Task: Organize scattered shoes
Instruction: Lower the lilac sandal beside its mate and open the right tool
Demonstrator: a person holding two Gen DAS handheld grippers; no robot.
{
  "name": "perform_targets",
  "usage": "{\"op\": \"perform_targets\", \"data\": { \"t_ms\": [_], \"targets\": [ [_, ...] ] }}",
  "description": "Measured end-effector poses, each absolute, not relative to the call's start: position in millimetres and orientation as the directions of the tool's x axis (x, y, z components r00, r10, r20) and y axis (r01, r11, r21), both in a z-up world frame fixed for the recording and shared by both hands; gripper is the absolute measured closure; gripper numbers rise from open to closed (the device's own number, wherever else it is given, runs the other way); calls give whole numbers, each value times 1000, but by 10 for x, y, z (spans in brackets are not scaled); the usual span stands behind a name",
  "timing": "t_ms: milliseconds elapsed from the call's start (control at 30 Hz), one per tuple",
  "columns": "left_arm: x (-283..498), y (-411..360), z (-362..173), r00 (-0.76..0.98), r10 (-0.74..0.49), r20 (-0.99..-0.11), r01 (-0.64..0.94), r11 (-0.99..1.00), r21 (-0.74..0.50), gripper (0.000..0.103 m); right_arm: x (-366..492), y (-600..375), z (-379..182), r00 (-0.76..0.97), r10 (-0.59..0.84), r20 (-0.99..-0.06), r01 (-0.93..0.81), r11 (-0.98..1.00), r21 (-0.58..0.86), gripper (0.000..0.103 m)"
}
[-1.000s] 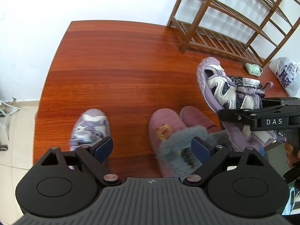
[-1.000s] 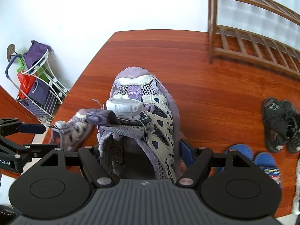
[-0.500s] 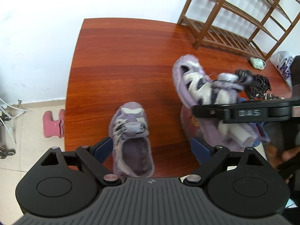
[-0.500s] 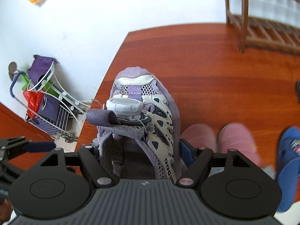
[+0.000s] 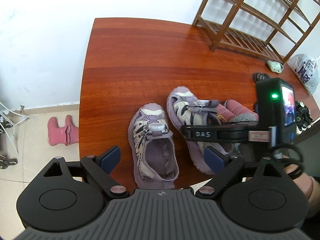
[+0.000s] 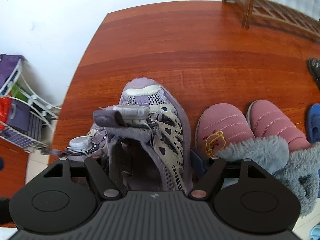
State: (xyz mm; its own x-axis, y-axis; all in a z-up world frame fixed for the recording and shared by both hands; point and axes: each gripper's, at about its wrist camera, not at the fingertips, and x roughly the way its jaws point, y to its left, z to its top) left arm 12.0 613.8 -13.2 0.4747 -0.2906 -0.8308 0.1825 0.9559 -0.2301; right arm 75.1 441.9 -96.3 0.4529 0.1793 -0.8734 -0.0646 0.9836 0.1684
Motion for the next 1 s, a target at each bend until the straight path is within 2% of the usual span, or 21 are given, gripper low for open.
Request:
{"op": "perform_targets", "data": {
  "t_ms": [133, 233, 467, 567, 633, 1000],
  "targets": [
    [102, 6190, -134, 480, -291, -828, 169, 956, -238, 12, 703, 4520, -1062, 446, 159, -881, -20, 986, 167, 25],
    [99, 6216, -131, 482, -293, -826, 167, 956, -241, 12, 652, 4523, -1098, 469, 122, -875, 13, 989, 145, 34],
    [74, 6235, -138, 478, -297, -827, 167, 955, -246, 12, 647, 4546, -1140, 472, 124, -873, 16, 989, 150, 34],
    [78, 6230, -131, 479, -300, -825, 171, 954, -247, 12, 657, 4473, -1089, 467, 142, -873, -2, 987, 160, 32],
    [82, 6219, -129, 479, -303, -824, 176, 953, -248, 12, 638, 4435, -1040, 458, 169, -873, -27, 984, 176, 27],
    [124, 6186, -54, 492, -348, -798, 199, 937, -286, 12, 484, 4252, -628, 496, 251, -831, -121, 968, 221, 20]
  ]
}}
